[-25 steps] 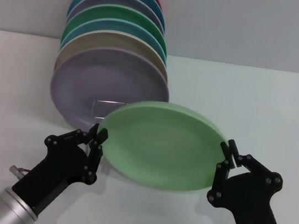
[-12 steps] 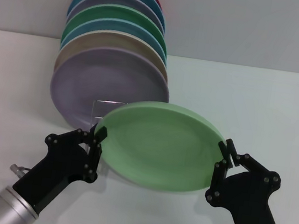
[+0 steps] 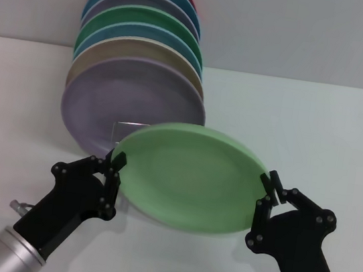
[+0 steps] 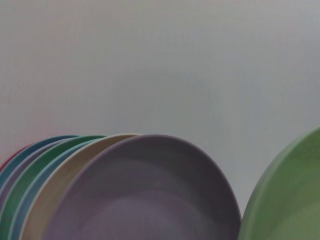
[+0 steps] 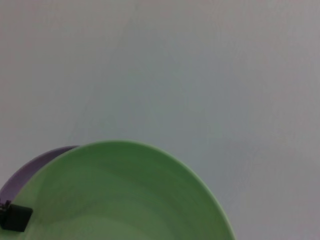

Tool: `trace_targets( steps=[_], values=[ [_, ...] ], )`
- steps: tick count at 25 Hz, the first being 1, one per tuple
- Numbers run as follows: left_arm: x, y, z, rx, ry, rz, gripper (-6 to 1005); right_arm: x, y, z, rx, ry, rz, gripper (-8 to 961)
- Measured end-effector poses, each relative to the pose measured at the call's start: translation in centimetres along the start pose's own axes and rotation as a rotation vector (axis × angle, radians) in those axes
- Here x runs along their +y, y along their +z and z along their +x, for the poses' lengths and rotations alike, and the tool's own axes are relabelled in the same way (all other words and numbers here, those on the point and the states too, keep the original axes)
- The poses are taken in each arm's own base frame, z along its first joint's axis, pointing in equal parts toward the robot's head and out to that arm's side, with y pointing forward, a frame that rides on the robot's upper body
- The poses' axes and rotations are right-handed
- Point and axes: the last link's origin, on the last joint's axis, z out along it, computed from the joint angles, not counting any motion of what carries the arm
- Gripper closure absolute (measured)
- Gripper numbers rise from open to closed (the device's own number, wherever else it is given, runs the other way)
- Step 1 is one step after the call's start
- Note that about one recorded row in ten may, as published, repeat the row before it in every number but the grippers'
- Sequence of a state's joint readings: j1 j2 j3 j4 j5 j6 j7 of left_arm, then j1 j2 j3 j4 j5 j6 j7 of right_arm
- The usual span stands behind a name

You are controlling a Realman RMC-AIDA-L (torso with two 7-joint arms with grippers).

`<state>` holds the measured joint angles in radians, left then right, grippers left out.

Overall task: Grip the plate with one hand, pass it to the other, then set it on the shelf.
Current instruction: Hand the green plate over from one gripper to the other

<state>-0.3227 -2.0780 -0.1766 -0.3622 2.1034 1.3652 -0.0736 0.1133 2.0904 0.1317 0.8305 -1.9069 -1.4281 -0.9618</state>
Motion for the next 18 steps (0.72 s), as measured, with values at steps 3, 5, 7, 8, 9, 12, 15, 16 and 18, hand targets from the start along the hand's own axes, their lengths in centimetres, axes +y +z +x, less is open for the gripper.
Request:
trace_targets(
  steps=[3,5,7,8,9,12,15,16,18],
  values=[
    [0.0,-0.2,0.0,0.001,-0.003,0.006,968,-0.1,0.0,0.0,-0.002,-0.004,0.004,933],
    [0.0,-0.4,0.0,0.002,-0.005,0.009,968,-0.2,0.0,0.0,-0.007,-0.005,0.004,926],
    [0.0,-0.5,0.0,0.003,-0.006,0.011,968,-0.2,0.0,-0.1,-0.014,-0.008,0.001,920],
    [0.1,-0.6,0.0,0.008,-0.008,0.014,968,-0.2,0.0,-0.1,-0.014,-0.008,0.001,916],
    [0.0,-0.7,0.0,0.012,-0.008,0.016,967,-0.2,0.0,-0.1,-0.016,-0.007,0.001,913],
    [0.0,-0.8,0.1,0.018,-0.009,0.022,967,-0.3,-0.5,-0.9,-0.064,0.011,0.011,796],
    [-0.7,-1.2,0.7,0.057,-0.011,0.065,966,-0.2,-1.0,-1.8,-0.112,0.025,0.012,689],
    [-0.7,-1.2,0.7,0.057,-0.011,0.065,966,-0.2,-1.2,-2.1,-0.134,0.032,0.015,661],
    [-1.4,-1.3,1.1,0.083,-0.008,0.1,966,-0.2,-1.4,-2.7,-0.167,0.046,0.014,632]
  ],
)
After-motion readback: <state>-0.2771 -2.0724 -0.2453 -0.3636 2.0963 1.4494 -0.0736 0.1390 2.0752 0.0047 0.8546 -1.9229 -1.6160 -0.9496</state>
